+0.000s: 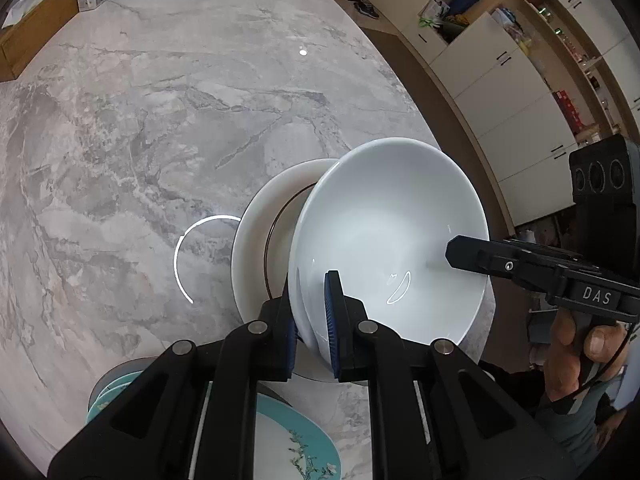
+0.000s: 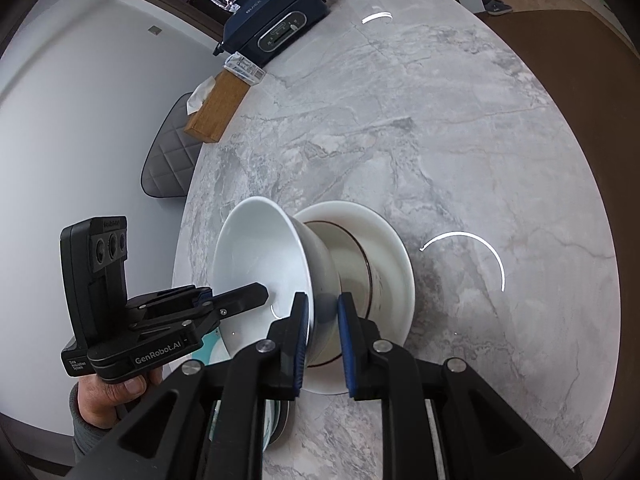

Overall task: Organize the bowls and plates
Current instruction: 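Carry the white bowl over the stack and lower it into the pink floral bowl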

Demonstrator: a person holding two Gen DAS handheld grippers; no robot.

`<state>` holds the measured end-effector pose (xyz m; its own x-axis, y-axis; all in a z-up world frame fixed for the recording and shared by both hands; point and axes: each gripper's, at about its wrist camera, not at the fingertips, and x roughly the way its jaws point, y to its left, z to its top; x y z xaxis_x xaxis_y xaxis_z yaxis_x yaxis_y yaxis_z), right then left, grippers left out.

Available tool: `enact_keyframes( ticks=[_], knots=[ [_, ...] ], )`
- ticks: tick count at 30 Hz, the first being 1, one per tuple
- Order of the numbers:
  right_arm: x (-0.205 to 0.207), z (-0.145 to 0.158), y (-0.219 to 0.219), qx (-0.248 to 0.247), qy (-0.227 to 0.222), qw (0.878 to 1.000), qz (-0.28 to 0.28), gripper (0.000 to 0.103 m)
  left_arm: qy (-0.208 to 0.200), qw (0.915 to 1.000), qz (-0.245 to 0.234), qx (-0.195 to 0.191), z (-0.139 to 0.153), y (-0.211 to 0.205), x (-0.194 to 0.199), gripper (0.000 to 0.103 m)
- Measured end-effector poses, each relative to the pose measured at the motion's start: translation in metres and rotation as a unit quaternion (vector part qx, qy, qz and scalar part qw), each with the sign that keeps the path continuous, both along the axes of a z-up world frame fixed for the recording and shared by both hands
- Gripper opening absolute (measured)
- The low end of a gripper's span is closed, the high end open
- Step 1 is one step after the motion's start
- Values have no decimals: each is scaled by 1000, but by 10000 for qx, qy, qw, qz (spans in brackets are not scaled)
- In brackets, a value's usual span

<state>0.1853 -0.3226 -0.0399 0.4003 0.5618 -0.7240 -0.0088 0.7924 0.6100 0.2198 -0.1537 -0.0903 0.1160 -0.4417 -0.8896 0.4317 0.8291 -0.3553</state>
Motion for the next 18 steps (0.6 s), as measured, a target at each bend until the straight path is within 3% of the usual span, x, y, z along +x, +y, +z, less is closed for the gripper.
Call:
enact_keyframes(
  ticks=[10,18],
  knots=[
    [-2,-15,3,-2,125,9999,13,17,-124,9997,-20,209,-14,-4,-3,10],
    [1,-19,8,-166,123,9998,47,17,-606,9967,-89,527,-12,-11,-5,11]
  ],
)
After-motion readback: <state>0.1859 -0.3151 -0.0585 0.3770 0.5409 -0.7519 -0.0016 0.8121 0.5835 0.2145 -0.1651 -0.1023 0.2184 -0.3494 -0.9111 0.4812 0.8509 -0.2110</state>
